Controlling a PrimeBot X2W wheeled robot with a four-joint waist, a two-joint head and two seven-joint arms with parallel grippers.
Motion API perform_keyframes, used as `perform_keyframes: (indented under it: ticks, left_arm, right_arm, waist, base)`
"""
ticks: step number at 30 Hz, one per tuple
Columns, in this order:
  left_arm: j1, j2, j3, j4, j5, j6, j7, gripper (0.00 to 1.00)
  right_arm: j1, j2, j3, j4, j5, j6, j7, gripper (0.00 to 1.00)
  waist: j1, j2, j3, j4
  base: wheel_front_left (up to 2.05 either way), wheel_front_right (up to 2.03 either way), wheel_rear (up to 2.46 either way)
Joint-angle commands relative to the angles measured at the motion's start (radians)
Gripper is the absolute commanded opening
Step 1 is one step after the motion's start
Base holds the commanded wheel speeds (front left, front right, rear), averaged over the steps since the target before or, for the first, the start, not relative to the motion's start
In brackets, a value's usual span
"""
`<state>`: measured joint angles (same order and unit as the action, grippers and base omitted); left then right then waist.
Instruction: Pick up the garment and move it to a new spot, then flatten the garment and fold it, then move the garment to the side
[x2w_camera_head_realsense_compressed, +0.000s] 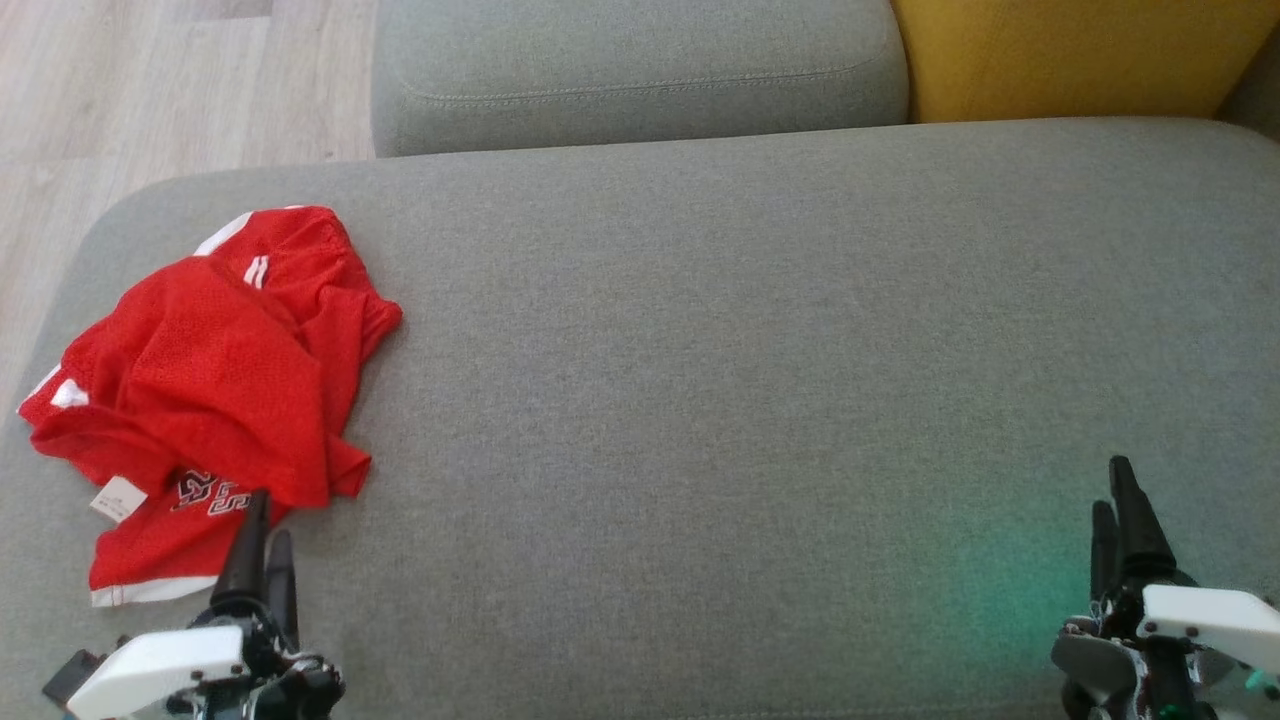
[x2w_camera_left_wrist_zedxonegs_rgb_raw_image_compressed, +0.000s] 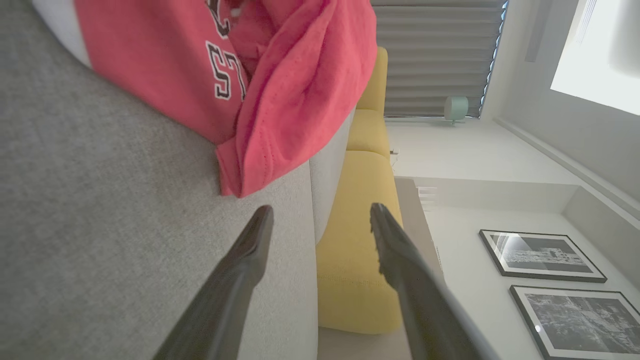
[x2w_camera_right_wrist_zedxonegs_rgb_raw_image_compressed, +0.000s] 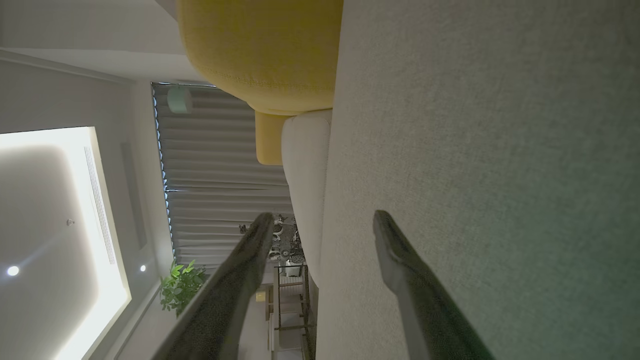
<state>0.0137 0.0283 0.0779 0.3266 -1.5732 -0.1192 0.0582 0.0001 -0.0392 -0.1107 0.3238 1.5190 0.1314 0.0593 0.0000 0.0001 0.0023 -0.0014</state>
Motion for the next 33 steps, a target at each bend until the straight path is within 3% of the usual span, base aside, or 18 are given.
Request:
perform_keyframes:
  ticks: [1,16,33]
  left_arm:
    - [-0.048,0.011,0.016,-0.038,0.021,-0.005,-0.012,1.00]
    - [-0.055,0.013,0.020,-0.125,0.222,0.008,-0.059,1.00]
    - [-0.056,0.014,-0.058,-0.262,0.540,0.070,-0.106,1.00]
  right_arm:
    - [-0.043,-0.004,0.003,-0.041,-0.025,0.000,-0.011,1.00]
    - [-0.048,-0.005,0.022,-0.133,-0.301,0.000,-0.058,1.00]
    - [-0.052,-0.006,0.072,-0.233,-0.622,0.000,-0.105,1.00]
  waist:
    - [0.0000,-0.0001,0.000,0.000]
    - [0.0000,-0.0001,-0.001,-0.002]
    - [0.0000,-0.0001,0.002,-0.002]
  base:
    - [0.00,0.00,0.00]
    - [0.00,0.00,0.00]
    - [0.00,0.00,0.00]
